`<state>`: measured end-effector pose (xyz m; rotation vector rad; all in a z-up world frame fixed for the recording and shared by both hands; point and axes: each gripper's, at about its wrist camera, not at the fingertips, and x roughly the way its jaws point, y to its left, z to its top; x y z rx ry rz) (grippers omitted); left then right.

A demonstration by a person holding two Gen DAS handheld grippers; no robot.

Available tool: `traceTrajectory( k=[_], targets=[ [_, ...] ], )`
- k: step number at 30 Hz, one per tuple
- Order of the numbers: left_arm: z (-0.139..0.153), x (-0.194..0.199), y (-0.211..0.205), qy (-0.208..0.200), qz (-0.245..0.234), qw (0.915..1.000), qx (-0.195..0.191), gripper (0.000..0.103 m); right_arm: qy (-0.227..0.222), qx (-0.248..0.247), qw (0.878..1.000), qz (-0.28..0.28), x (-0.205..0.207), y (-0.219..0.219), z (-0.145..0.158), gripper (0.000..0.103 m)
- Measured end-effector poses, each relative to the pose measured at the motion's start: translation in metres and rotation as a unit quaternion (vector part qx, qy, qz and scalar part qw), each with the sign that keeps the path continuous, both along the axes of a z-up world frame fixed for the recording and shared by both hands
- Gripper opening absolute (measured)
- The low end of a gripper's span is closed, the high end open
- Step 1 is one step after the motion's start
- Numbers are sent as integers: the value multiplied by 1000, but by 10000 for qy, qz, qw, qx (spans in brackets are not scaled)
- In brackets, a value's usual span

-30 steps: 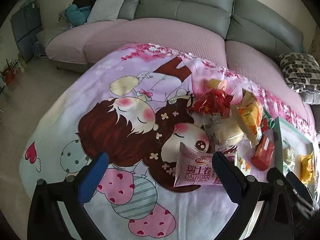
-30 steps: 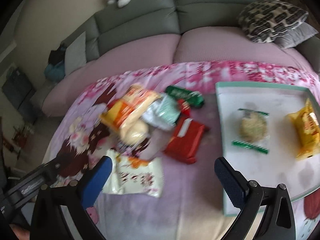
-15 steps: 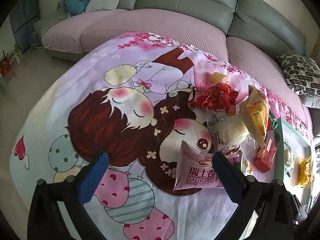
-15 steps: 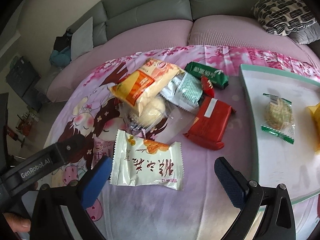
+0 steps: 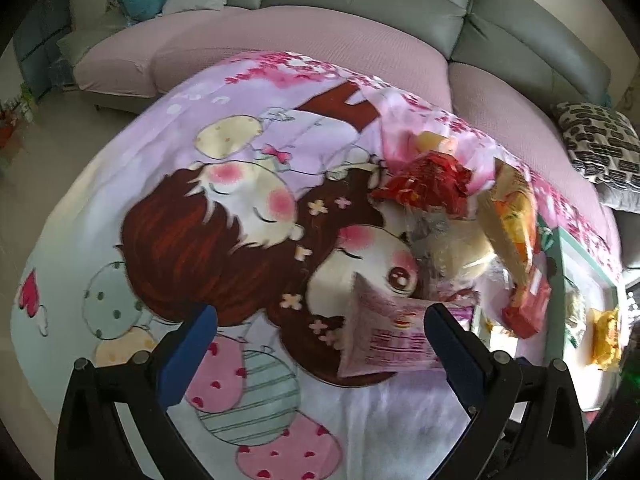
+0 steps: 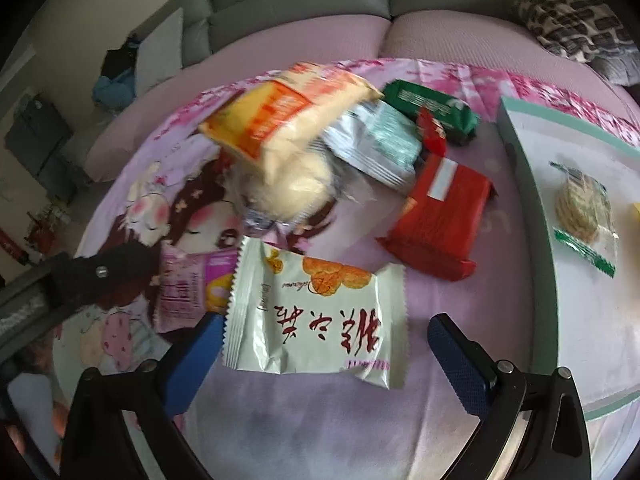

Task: Organize snacks
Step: 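Grasp the pink roll packet with the left tool while the right tool grasps the white pastry packet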

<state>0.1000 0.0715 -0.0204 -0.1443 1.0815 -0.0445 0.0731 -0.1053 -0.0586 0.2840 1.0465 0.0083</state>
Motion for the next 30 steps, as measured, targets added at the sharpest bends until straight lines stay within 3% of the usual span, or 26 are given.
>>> traceTrajectory(
  k=[5,16,20,30],
  targets=[
    [-2,-1,-17,75,-408,9988,-256,103,29,7,10000,-71,-1,-5,-1,94],
    [-32,8,-57,563,-956,9935,-242,103,141,-173,9996,-166,-10,-14,1,79],
    [-44,15,-56,717,-749,9946,-36,103,146,-167,9996,-164,-9,-13,1,79],
    [-52,21,-39,784,-441,9952,-375,101,170,-193,9995,-161,-7,-13,1,79]
  ],
)
